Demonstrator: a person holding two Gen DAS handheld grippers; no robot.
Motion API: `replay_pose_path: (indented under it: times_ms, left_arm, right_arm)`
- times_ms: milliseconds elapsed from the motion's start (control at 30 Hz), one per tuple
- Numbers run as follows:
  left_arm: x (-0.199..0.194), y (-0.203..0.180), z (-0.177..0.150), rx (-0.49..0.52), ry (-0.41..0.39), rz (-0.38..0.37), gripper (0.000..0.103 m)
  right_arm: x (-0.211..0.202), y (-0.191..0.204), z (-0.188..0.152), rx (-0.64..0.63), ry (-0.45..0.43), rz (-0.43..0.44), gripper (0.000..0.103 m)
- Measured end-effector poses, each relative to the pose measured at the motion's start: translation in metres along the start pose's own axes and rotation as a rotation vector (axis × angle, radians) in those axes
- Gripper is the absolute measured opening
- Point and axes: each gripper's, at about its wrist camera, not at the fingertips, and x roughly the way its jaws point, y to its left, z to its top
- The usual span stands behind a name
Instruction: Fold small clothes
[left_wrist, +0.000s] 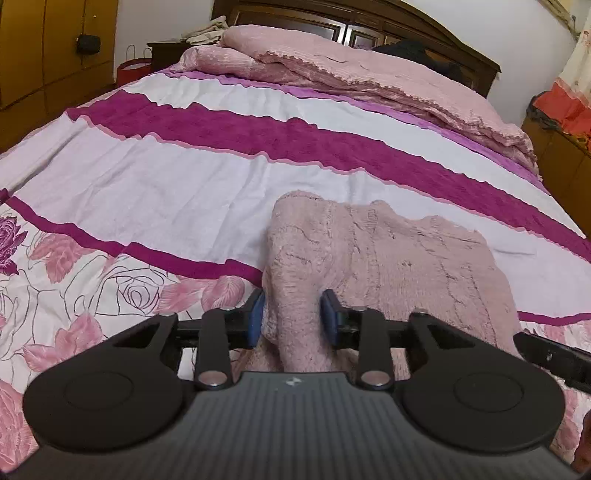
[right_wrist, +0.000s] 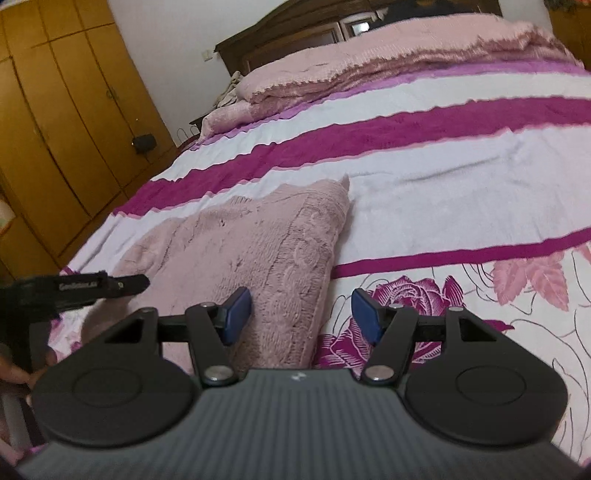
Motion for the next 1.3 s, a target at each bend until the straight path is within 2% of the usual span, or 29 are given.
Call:
replay_pose_path:
  times_ms: [100,300,400,533,567,633,733,833,967,1133,1300]
  left_arm:
    - [-0.011,0.006,-0.003,0.003,0.006,-0.013,0.049]
    - [-0.019,-0.001,0.012,0.038,-0.041,-0.014,0.051]
    - [-0.006,-0.006,0.024,0.035,-0.047,-0.037,0.051]
    - [0.031,-0.012,0.031,0.073,0.017,0.039,0.051]
    - [0.039,-0.011,0.03,0.069,0.027,0.045,0.051]
    - [0.048,-0.009,0.03,0.055,0.032,0.059,0.058]
    - [0.054,-0.003,0.031,0.035,0.038,0.068,0.064]
    - [0.045,0.005,0.032,-0.004,0.055,0.036,0.064]
    - [0.019,0.015,0.027,-0.02,0.106,-0.059,0.066]
    - [-0.011,0.023,0.002,-0.02,0.117,-0.063,0.086]
    - [-0.008,0.038,-0.018,-0.133,0.164,-0.136,0.089]
  right_arm:
    - [-0.006,-0.002,0.001,0.012,-0.015,0.0,0.064]
    - [0.0,0.004,0.021,-0.025,-0.056,0.004,0.064]
    - [0.013,0.01,0.032,-0.049,-0.052,0.009,0.064]
    - [0.042,0.018,0.031,-0.049,0.043,0.034,0.064]
    - [0.048,0.022,0.028,-0.064,0.048,0.016,0.064]
    - [0.059,0.025,0.026,-0.085,0.047,-0.015,0.066]
    - [0.072,0.021,0.03,-0.048,0.056,-0.03,0.072]
    - [0.074,0.014,0.033,0.002,0.065,-0.014,0.074]
    - [0.052,0.01,0.032,0.028,0.04,-0.005,0.074]
    - [0.018,-0.001,0.019,0.099,0.047,0.011,0.078]
    - [0.012,-0.011,0.005,0.184,0.101,0.083,0.08]
